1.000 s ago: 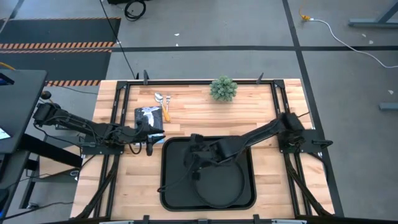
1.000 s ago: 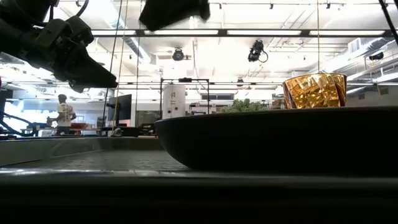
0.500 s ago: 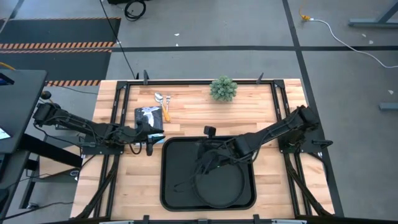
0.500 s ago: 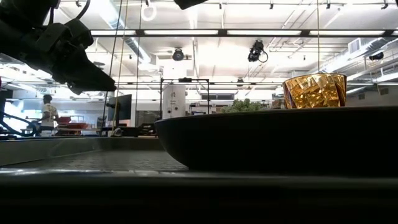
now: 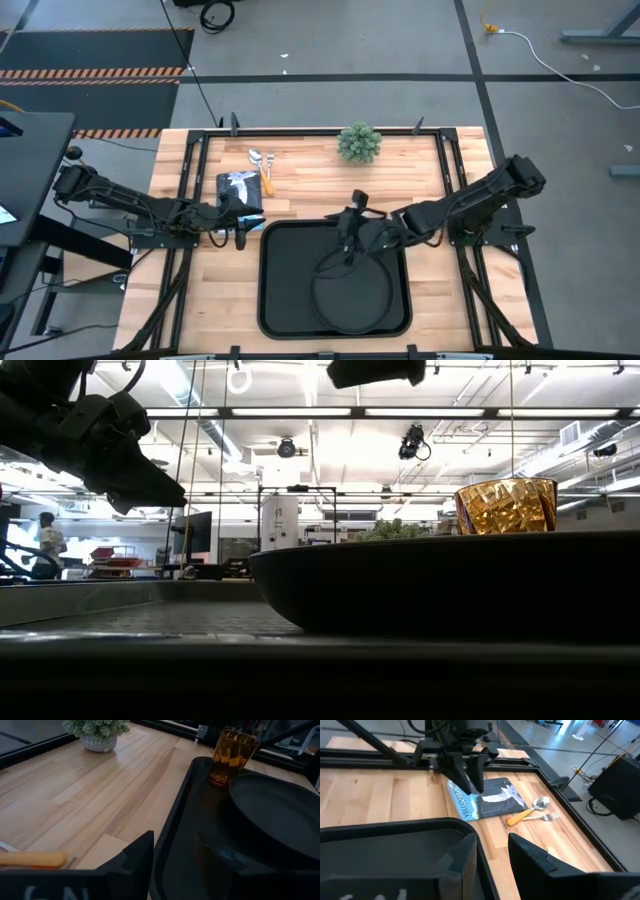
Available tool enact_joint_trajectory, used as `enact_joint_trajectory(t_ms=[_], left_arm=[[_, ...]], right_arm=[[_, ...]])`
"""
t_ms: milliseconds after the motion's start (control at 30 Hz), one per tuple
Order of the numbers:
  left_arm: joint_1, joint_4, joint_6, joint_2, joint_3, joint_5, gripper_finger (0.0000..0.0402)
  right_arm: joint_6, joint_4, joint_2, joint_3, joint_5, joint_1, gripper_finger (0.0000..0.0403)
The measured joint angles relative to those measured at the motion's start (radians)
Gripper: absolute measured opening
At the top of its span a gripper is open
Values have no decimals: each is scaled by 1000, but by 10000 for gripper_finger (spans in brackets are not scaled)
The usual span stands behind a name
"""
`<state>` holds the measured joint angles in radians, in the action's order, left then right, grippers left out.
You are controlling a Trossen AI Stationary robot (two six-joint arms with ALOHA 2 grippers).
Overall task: Pick and place plate/cup/fork/spoon on tray
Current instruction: Put the orange fork on the black tray to the left of the black plate
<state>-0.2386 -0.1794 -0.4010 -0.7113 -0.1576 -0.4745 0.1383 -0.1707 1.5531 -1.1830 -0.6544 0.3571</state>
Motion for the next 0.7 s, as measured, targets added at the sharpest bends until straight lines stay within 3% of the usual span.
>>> enact_joint_trajectory(t_ms=[400, 700], left_arm=[[0, -76, -27, -2, 0, -30, 149], [0, -105, -42, -16, 0, -53, 149]], right_arm=[[-8, -32, -185, 109, -6, -8, 121], [44, 13, -318, 281, -17, -49, 121]])
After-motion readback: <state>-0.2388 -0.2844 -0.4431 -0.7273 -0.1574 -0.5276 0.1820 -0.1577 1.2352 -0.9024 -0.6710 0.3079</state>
